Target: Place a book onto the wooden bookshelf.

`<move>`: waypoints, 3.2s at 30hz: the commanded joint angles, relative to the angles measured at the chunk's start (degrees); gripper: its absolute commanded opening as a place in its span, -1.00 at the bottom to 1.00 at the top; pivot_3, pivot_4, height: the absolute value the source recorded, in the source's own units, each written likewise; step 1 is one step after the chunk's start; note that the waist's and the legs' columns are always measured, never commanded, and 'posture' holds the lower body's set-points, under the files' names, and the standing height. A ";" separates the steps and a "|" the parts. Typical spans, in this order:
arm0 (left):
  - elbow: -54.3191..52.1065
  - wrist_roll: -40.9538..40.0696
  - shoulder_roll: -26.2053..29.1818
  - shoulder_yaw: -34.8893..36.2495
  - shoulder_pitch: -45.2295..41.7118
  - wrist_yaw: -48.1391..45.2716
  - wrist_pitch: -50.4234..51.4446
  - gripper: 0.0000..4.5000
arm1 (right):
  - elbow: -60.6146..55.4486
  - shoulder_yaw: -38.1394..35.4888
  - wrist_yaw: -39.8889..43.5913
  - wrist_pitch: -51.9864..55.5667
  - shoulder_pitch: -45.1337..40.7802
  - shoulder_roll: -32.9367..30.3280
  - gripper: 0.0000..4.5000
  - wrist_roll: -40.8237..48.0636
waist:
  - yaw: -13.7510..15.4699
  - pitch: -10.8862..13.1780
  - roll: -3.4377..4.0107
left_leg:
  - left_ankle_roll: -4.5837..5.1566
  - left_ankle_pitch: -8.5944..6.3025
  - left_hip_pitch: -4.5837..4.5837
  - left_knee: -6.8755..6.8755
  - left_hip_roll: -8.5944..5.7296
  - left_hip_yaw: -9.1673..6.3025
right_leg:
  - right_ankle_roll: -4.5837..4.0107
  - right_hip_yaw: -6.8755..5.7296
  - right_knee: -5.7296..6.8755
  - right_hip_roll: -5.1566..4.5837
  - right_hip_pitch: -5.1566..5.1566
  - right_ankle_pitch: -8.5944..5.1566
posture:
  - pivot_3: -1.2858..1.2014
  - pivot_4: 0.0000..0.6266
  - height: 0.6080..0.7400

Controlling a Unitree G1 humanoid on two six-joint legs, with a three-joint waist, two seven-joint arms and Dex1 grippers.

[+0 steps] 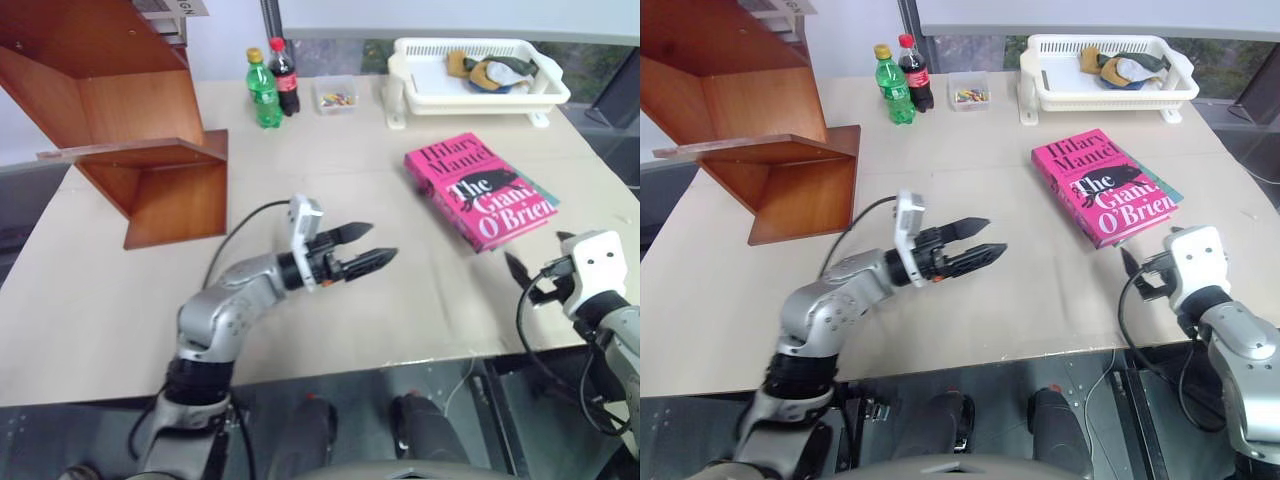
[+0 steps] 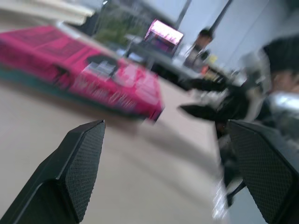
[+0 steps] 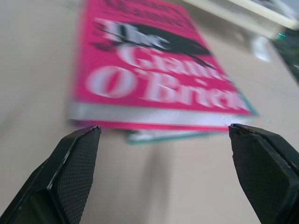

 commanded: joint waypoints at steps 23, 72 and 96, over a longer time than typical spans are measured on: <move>12.75 -1.70 -18.16 3.32 -10.55 21.25 12.64 0.98 | 10.05 -2.80 7.91 -5.28 -8.74 -8.03 1.00 1.19 | 0.24 -0.04 0.08 | -0.01 0.00 -0.07 -0.02 -0.06 0.00 | 0.00 0.07 -0.02 0.07 -0.04 0.00 | 0.03 -0.52 1.00; 1.68 -12.85 -7.80 11.05 -9.39 13.71 17.08 0.98 | 42.68 6.80 -6.29 -10.59 -32.02 -10.28 1.00 -12.48 | -0.03 -0.10 0.22 | -0.26 0.15 -0.07 -0.06 -0.38 0.14 | 0.09 0.27 0.09 -0.12 -0.15 -0.03 | 0.03 -0.52 1.00; -8.61 -14.55 -3.27 10.14 -2.05 17.57 15.08 0.98 | 93.07 15.72 -4.32 -29.25 -62.20 -12.47 1.00 -21.93 | -0.35 -0.10 0.21 | -0.28 0.15 -0.14 -0.15 -0.33 0.18 | 0.08 0.28 -0.08 -0.13 -0.23 -0.03 | 0.03 -0.52 1.00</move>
